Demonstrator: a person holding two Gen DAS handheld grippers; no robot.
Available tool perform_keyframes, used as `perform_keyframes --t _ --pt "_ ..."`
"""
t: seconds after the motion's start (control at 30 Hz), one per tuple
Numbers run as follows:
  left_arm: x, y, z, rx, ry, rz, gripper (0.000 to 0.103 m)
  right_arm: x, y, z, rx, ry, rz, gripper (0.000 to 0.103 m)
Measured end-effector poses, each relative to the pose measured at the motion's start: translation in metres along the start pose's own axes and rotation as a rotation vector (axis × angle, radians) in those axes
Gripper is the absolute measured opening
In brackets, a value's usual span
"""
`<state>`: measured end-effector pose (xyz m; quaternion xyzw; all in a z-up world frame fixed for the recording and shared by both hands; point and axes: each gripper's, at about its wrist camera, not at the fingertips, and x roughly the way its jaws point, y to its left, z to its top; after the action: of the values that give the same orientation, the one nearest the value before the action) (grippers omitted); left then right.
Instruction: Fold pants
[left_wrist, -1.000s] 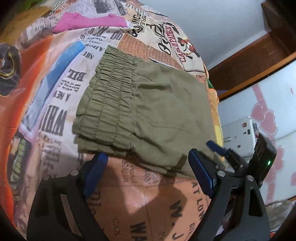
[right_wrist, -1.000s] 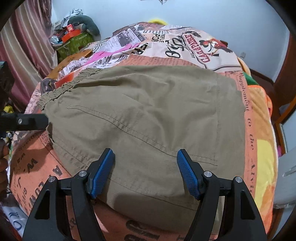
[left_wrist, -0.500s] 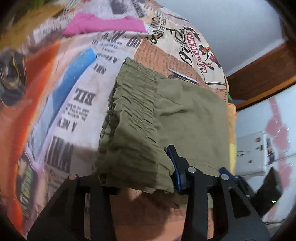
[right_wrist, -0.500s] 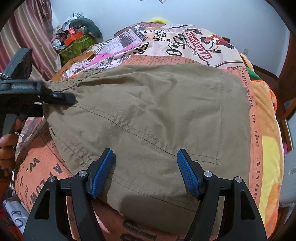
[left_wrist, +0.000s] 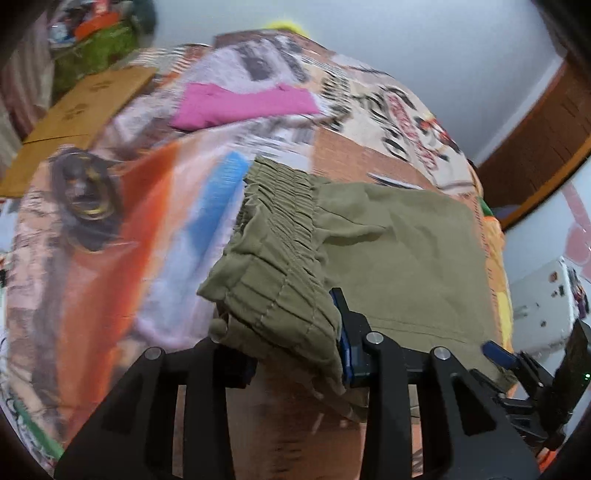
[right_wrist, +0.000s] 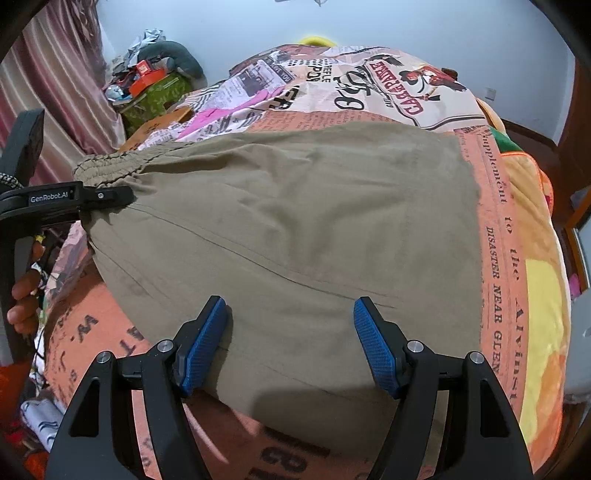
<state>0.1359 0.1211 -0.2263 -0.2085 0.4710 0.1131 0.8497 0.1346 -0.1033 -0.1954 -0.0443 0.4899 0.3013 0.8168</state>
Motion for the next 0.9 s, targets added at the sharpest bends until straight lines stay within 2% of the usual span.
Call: perform_keyframes --t 0.17,0.27,0.43,0.67,0.9 --pt "-0.027 0.026 -0.007 0.019 -0.1 0.174 0.035 -0.002 0.004 -0.003 -0.003 -0.004 -0.003 0.068" --pt "-0.036 0.03 -0.01 0.048 -0.121 0.207 0.035 -0.005 0.005 -0.004 0.003 -0.012 0.002 0.068" --pt "-0.051 0.004 -0.009 0.155 -0.206 0.277 0.035 -0.009 0.007 -0.005 0.011 -0.017 -0.016 0.068" --pt "-0.078 -0.045 0.008 0.264 -0.308 0.199 0.034 -0.026 -0.007 -0.008 0.063 -0.053 -0.033 0.068" --pt "-0.094 -0.095 0.012 0.368 -0.343 0.074 0.033 -0.041 -0.031 -0.015 0.133 -0.084 -0.081 0.068"
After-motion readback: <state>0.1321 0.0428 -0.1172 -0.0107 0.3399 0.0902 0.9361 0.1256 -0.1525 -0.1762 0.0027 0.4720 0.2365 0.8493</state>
